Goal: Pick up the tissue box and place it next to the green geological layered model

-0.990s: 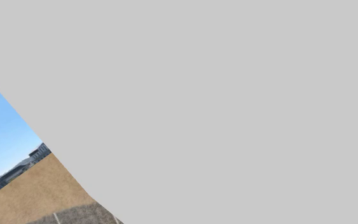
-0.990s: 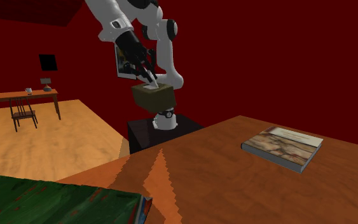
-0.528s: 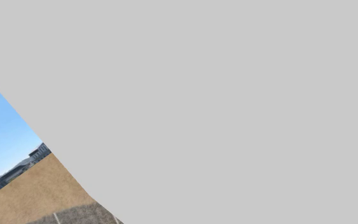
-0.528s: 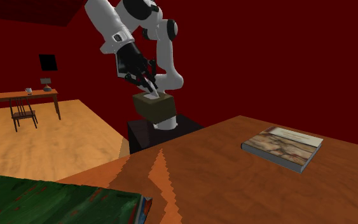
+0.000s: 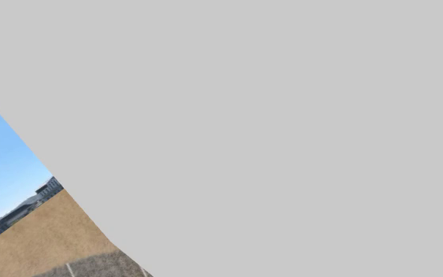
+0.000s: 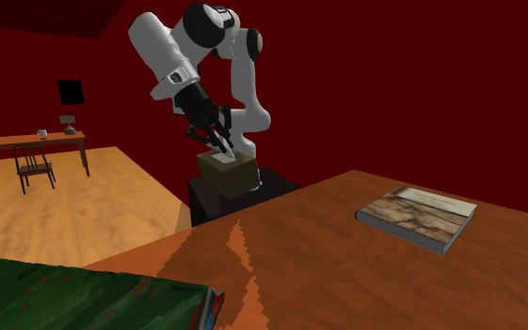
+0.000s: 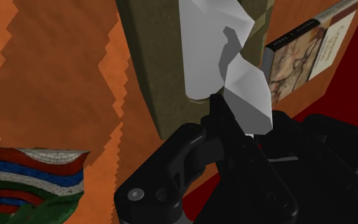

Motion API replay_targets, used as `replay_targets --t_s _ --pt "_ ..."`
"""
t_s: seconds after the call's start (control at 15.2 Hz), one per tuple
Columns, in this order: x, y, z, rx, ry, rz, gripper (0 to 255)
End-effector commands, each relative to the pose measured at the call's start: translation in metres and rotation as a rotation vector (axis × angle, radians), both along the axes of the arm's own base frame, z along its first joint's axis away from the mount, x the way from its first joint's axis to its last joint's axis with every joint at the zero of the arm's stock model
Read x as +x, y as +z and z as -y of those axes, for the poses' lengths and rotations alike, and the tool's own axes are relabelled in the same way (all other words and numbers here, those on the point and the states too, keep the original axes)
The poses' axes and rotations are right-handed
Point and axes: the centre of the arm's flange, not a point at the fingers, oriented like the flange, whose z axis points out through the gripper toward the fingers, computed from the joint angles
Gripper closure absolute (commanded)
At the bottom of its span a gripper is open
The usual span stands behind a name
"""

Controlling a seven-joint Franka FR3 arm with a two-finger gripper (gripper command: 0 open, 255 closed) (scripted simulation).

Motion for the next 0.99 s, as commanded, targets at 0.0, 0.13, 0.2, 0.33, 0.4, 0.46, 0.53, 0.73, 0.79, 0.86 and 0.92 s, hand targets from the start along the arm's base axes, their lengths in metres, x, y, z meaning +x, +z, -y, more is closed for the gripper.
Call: replay_targets --t_s 0.0,0.13,0.2,0.33,0.4,0.46,0.53,0.73,0.79,0.86,0.92 --pt "-0.001 -0.01 0.0 0.0 0.0 0.0 255" --pt "-0.001 -0.021 0.0 0.0 0.0 0.0 255" --pt "-0.001 -0.026 0.0 0.0 0.0 0.0 255" --pt "-0.001 -0.037 0.0 0.0 0.0 0.0 255" --pt "-0.001 -0.042 0.0 0.0 0.0 0.0 255" --pt "-0.001 -0.047 0.0 0.0 0.0 0.0 255" --pt "-0.001 -0.053 0.0 0.0 0.0 0.0 255" --pt "-0.001 -0.068 0.0 0.0 0.0 0.0 255" --pt "-0.001 -0.074 0.0 0.0 0.0 0.0 255" --pt "-0.001 -0.079 0.0 0.0 0.0 0.0 255" --pt "-0.001 -0.084 0.0 0.0 0.0 0.0 255"
